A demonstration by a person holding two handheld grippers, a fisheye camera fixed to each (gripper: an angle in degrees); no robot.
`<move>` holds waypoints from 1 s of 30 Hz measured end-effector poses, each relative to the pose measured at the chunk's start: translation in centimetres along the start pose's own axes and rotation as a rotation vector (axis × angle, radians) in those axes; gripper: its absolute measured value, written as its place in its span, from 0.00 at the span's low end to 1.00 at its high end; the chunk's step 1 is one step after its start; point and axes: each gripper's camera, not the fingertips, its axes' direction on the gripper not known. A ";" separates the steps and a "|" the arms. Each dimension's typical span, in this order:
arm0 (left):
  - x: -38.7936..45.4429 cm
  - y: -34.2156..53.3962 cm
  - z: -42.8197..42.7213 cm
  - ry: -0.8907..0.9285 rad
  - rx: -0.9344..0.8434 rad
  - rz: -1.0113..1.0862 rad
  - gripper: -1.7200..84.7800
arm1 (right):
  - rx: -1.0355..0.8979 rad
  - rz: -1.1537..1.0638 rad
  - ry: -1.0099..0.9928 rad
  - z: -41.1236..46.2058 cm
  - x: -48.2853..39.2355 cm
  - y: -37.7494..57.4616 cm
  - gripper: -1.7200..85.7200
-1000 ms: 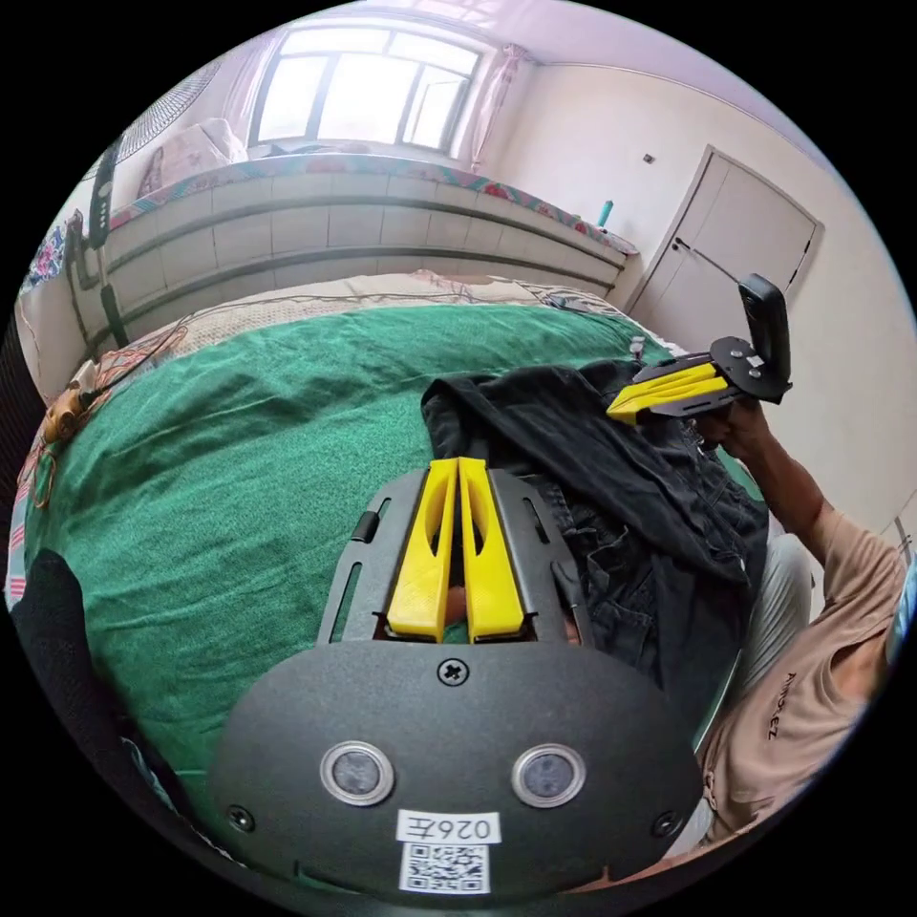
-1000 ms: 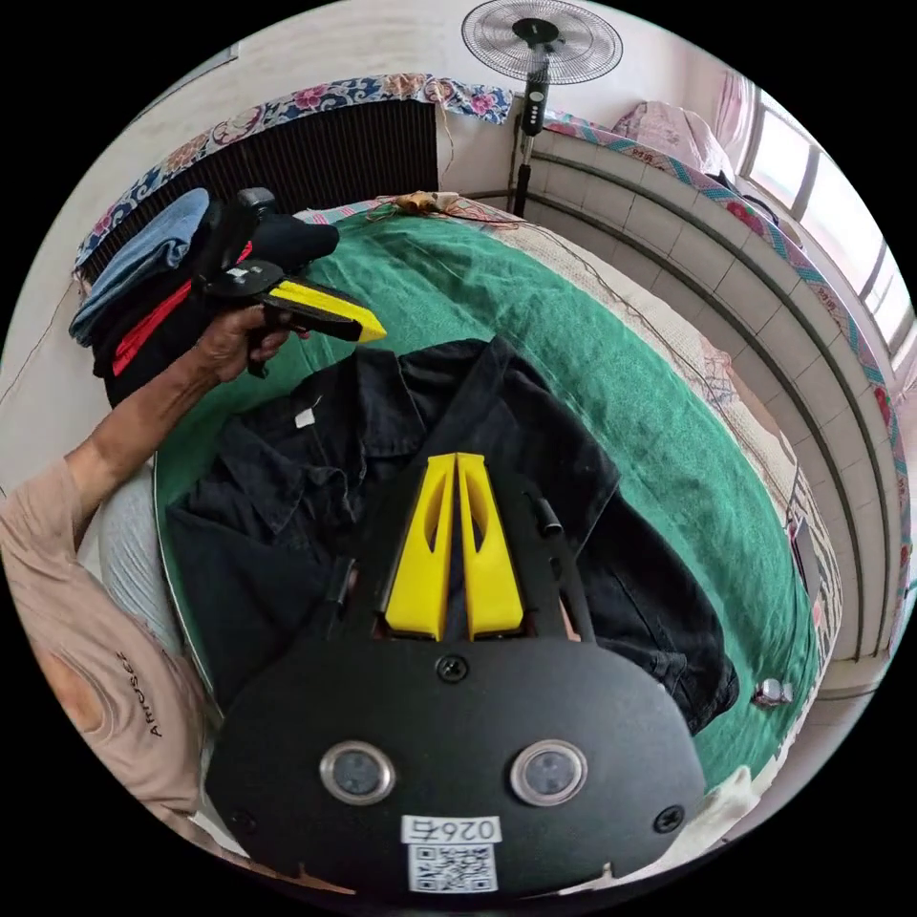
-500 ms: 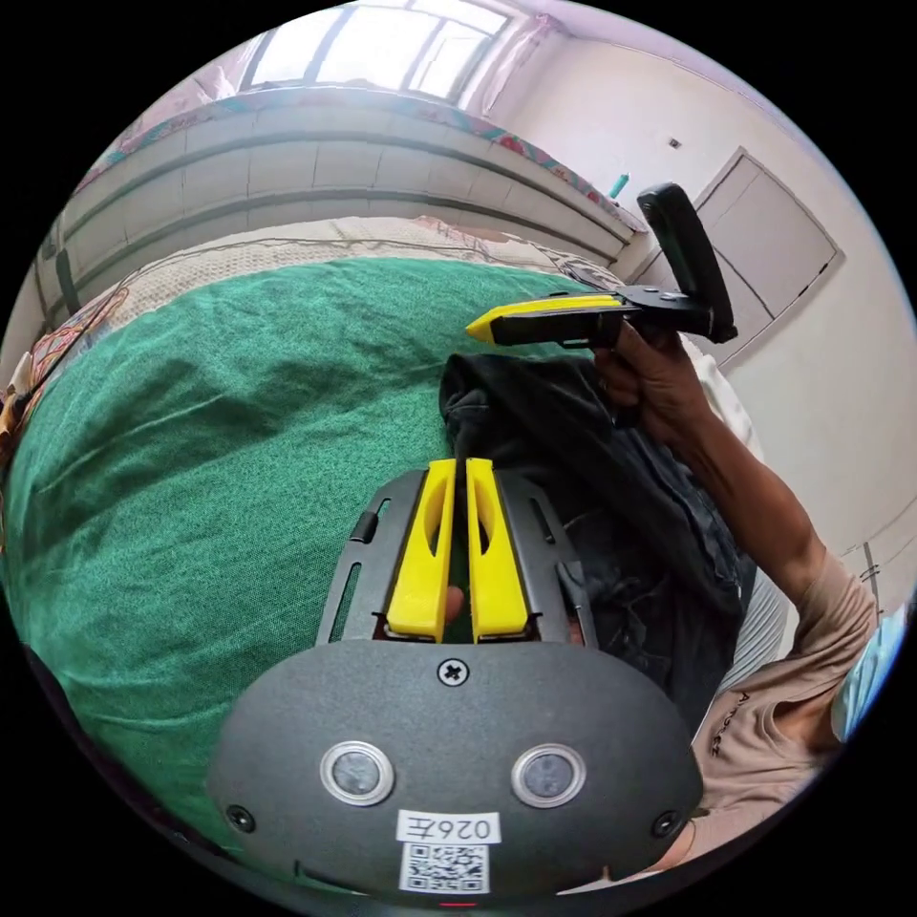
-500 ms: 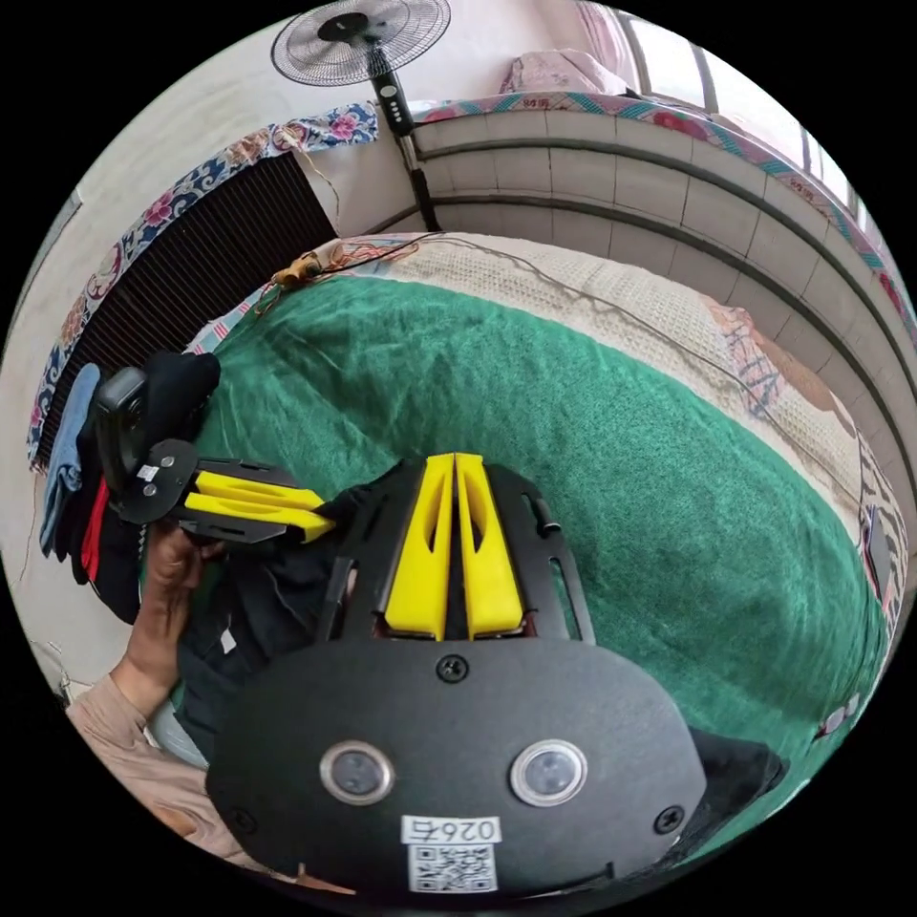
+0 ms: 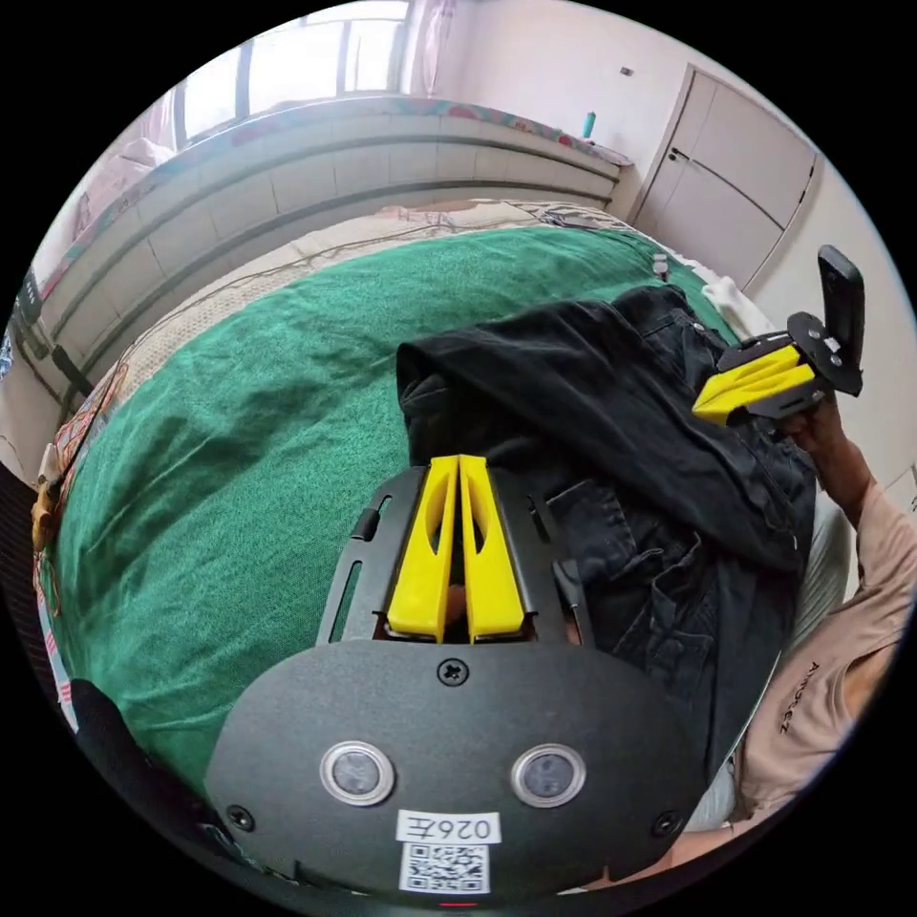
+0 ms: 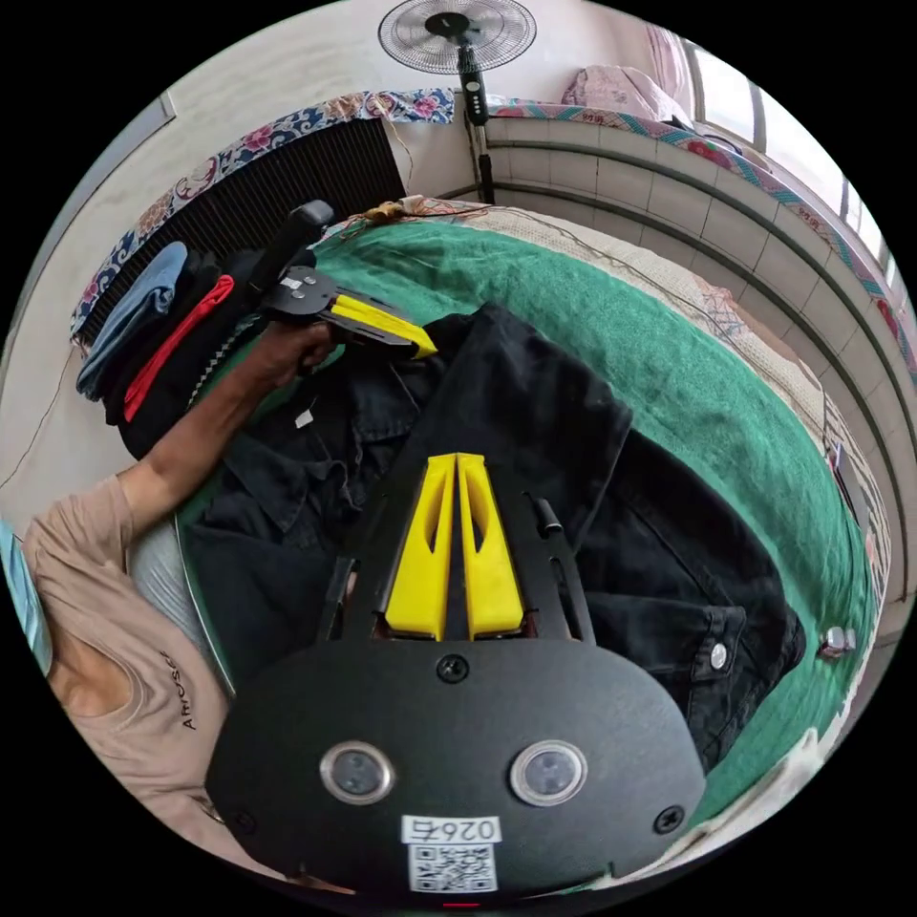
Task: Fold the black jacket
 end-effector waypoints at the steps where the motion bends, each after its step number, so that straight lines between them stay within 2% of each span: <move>1: 0.9 0.4 -1.2 -0.031 0.029 -0.021 0.01 | -0.009 -0.019 0.022 -1.1 -1.2 1.7 0.01; 3: 2.8 1.4 -3.5 -0.073 0.102 -0.046 0.01 | -0.022 -0.041 0.059 -2.9 -3.0 4.4 0.01; 6: 7.5 3.1 -6.8 -0.038 0.248 0.001 0.01 | -0.045 -0.029 0.079 -4.9 -5.2 9.0 0.01; 10: 14.9 3.6 -7.6 0.171 0.253 0.092 0.01 | -0.068 -0.002 -0.002 -6.1 -7.3 14.5 0.00; 12: 18.3 3.9 -6.2 0.212 0.225 0.118 0.01 | -0.089 0.013 -0.020 -5.9 -7.9 16.2 0.00; 15: 24.0 3.9 -1.8 0.242 0.101 0.199 0.01 | -0.175 0.040 0.024 -4.8 -9.0 18.8 0.00; 17: 28.4 3.7 4.0 0.196 -0.253 0.413 0.01 | -0.135 0.051 0.062 -5.5 -10.1 21.2 0.01; 18: 29.2 3.9 5.3 0.148 -0.333 0.455 0.01 | -0.136 0.053 0.067 -5.8 -10.3 21.7 0.01; 19: 30.4 4.2 5.3 0.115 -0.279 0.523 0.01 | -0.143 0.054 0.075 -6.6 -10.5 22.7 0.01; 22: 31.7 3.0 3.9 -0.004 -0.262 0.451 0.01 | -0.042 0.089 0.145 -9.4 -10.4 25.9 0.01; 24: 32.5 2.6 1.7 0.001 -0.105 0.394 0.01 | 0.040 0.136 0.152 -11.6 -9.7 28.1 0.01; 26: 33.7 2.2 -1.0 0.099 0.139 0.269 0.01 | 0.135 0.219 0.148 -14.5 -7.9 31.1 0.01; 28: 35.0 1.1 -1.3 0.254 0.213 0.245 0.01 | 0.220 0.314 0.152 -16.6 -6.2 33.8 0.01; 30: 36.9 -1.0 0.1 0.394 0.181 0.252 0.01 | 0.312 0.430 0.112 -18.6 -4.1 36.7 0.01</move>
